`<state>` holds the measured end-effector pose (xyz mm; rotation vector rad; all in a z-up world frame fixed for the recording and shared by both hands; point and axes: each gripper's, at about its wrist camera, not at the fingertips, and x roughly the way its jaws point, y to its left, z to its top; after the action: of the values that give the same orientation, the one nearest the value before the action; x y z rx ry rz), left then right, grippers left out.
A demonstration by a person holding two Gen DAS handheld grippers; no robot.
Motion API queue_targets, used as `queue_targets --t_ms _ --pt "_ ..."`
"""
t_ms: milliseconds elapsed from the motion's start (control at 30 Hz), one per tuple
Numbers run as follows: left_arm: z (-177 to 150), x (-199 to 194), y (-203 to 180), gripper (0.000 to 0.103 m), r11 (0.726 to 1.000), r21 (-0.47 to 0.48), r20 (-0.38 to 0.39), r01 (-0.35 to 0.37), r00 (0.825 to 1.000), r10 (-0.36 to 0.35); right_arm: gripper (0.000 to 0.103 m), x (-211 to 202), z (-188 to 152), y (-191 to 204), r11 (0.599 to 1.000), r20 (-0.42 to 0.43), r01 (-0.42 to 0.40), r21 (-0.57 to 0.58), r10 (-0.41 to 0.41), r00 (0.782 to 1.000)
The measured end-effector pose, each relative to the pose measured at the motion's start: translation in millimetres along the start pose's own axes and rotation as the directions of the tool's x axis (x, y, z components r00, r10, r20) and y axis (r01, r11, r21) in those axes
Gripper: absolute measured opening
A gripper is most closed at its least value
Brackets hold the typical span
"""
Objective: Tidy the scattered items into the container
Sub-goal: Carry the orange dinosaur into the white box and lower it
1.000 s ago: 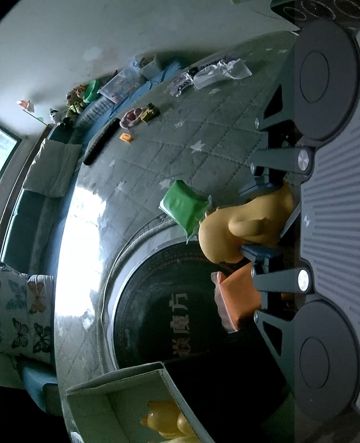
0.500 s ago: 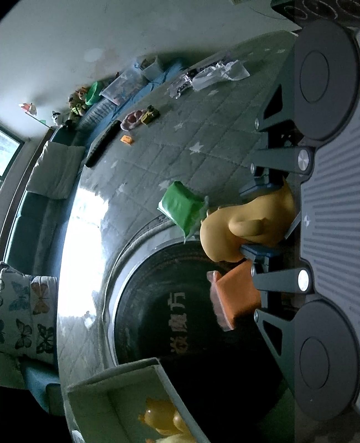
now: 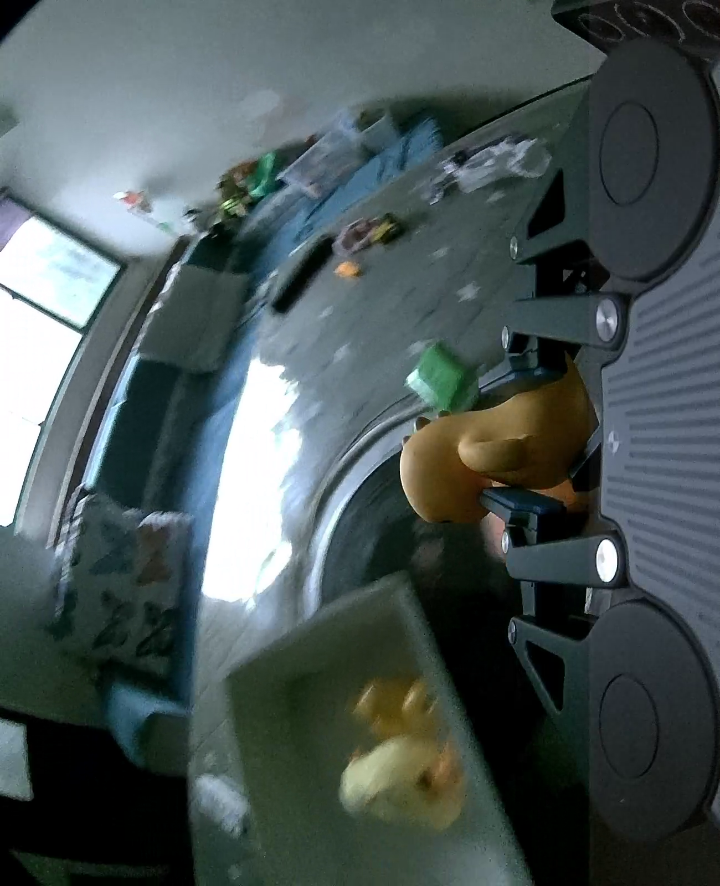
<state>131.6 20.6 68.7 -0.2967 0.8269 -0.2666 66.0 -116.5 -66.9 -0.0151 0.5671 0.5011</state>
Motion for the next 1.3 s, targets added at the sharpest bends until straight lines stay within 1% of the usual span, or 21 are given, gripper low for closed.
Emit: queue_targets --t_ms 100,200,400,567,767,900,1000,1233,1300 --pt "12 -19 20 0.040 0.999 -0.028 0.054 -0.040 0.998 0.041 0.045 10 16 18 0.998 0.021 -0.041 -0.040 0.042 0.999" --pt "22 -33 44 0.040 0.995 -0.067 0.091 -0.077 0.992 0.083 0.045 27 33 41 0.992 0.033 -0.096 -0.079 0.099 0.995" --pt "37 -56 102 0.039 0.977 -0.147 0.129 -0.152 0.977 0.171 0.045 70 60 89 0.971 0.012 -0.200 -0.134 0.203 0.979" --pt "44 -60 154 0.039 0.952 -0.234 0.108 -0.199 0.967 0.229 0.045 113 69 123 0.947 -0.047 -0.277 -0.161 0.273 0.961" --pt "43 -54 198 0.039 0.926 -0.304 0.064 -0.223 0.965 0.253 0.045 149 67 146 0.927 -0.126 -0.325 -0.185 0.306 0.944" --pt "42 -46 208 0.039 0.922 -0.310 0.040 -0.231 0.966 0.256 0.045 163 65 150 0.924 -0.171 -0.340 -0.175 0.312 0.935" --pt "42 -40 213 0.039 0.921 -0.316 0.021 -0.228 0.969 0.247 0.045 171 66 146 0.925 -0.199 -0.342 -0.167 0.308 0.930" --pt "41 -27 217 0.040 0.917 -0.321 -0.021 -0.237 0.970 0.244 0.046 172 59 144 0.925 -0.246 -0.348 -0.153 0.306 0.920" --pt "40 -24 219 0.038 0.915 -0.323 -0.033 -0.240 0.969 0.243 0.047 174 57 144 0.923 -0.254 -0.357 -0.144 0.314 0.915"
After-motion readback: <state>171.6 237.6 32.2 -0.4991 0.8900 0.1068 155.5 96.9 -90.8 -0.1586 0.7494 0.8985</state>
